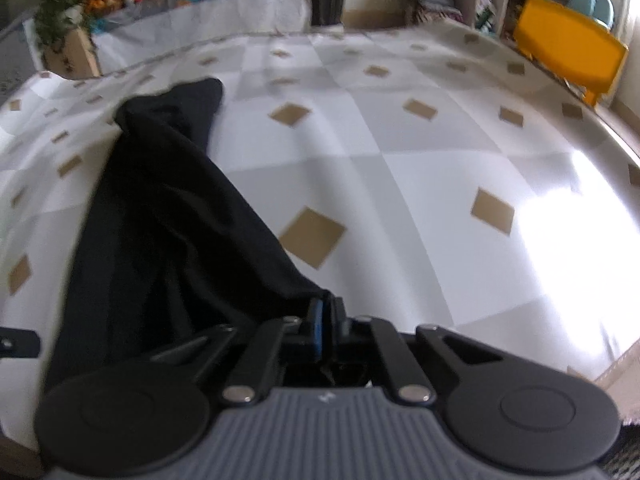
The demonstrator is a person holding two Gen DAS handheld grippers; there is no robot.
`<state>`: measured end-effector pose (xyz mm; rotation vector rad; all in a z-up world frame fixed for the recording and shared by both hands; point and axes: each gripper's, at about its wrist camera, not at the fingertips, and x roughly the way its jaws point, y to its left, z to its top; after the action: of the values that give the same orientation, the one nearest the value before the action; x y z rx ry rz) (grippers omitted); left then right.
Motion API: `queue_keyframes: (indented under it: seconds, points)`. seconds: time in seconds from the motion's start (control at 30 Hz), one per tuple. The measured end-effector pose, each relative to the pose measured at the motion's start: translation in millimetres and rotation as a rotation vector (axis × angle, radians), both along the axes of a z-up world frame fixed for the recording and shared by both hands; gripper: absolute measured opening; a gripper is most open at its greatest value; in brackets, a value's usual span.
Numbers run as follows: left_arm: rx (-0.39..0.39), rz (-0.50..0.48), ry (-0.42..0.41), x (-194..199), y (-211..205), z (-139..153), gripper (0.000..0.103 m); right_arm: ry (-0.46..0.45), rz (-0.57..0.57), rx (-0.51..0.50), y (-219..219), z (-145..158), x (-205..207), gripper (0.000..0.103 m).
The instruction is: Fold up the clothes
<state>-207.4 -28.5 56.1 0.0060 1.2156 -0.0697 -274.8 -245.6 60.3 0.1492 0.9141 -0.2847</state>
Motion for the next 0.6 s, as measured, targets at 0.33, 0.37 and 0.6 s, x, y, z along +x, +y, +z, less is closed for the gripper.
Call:
queue_keyframes:
  seconds: [0.33, 0.37, 0.6]
  points:
    - [-0.045, 0.119, -0.084, -13.1, 24.3, 11.8, 0.099, -0.177, 0.241, 0.033, 48.4, 57.1, -38.5, 0.003]
    - [-0.051, 0.139, -0.095, -14.3, 27.6, 13.7, 0.099, -0.187, 0.275, 0.031, 55.1, 60.8, -42.5, 0.003]
    - [-0.088, 0.243, -0.138, -20.9, 45.4, 20.5, 0.099, -0.197, 0.428, 0.017, 90.3, 65.0, -60.6, 0.004]
